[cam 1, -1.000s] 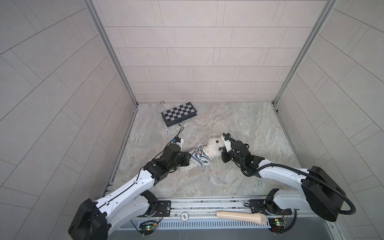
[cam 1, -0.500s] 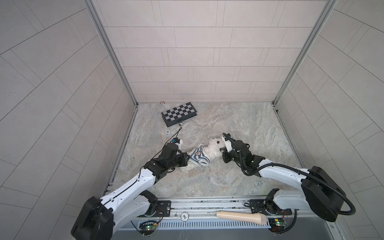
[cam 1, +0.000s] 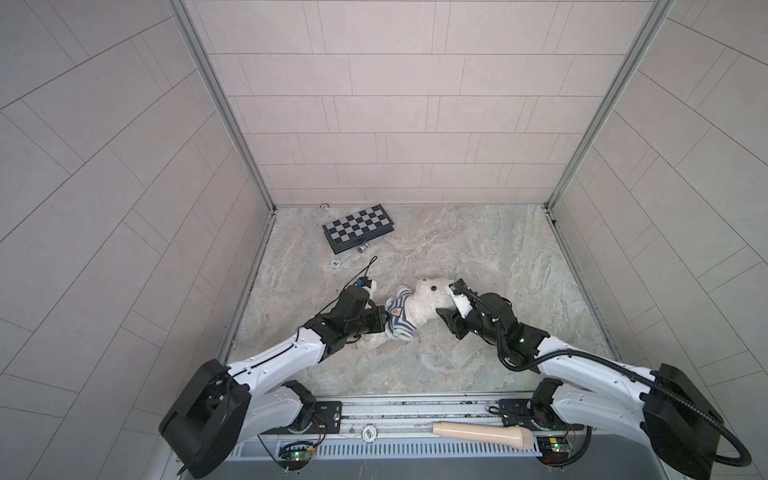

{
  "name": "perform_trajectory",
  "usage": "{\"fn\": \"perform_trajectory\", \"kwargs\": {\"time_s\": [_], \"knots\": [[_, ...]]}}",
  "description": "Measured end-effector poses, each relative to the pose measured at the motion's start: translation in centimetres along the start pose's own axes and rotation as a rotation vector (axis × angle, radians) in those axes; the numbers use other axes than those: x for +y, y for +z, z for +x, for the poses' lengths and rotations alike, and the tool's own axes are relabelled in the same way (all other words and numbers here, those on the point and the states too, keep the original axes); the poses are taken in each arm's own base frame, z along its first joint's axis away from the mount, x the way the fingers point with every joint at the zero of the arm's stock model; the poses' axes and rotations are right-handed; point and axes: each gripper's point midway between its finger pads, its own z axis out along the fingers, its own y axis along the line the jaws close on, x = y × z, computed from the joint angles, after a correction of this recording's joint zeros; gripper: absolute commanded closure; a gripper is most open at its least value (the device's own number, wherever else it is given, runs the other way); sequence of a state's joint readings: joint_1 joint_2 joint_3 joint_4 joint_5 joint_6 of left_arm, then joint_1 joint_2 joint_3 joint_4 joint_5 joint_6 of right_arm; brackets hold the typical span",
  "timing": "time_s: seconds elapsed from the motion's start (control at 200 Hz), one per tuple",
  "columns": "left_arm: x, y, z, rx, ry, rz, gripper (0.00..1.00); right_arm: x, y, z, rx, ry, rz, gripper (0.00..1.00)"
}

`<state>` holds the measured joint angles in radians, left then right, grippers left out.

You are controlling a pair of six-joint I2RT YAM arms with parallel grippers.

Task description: Dress the teddy bear

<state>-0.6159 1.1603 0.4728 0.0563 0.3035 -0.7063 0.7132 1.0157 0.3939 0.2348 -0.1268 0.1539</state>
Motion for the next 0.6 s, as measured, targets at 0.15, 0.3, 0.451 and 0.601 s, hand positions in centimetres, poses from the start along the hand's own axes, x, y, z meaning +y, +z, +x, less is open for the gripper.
{"fn": "perform_trajectory", "kwargs": {"time_s": [0.15, 0.3, 0.451, 0.601], "knots": [[-0.2, 0.5, -0.2, 0.001, 0.001, 0.010, 1.00, -0.1, -1.1, 0.3, -0.029, -0.032, 0.004, 0.48], [-0.5, 1.3, -0.6, 0.002, 0.001, 0.025, 1.00, -0.6, -2.3, -0.4, -0.078, -0.054, 0.032, 0.48], [-0.9, 2.1, -1.0, 0.006, -0.003, 0.051, 1.00, -0.3, -4.4, -1.5, -0.178, -0.090, 0.022, 0.48], [-1.1, 2.5, -0.9, 0.015, -0.010, 0.070, 1.00, 3.2, -5.6, -3.0, -0.234, -0.205, -0.103, 0.55]]}}
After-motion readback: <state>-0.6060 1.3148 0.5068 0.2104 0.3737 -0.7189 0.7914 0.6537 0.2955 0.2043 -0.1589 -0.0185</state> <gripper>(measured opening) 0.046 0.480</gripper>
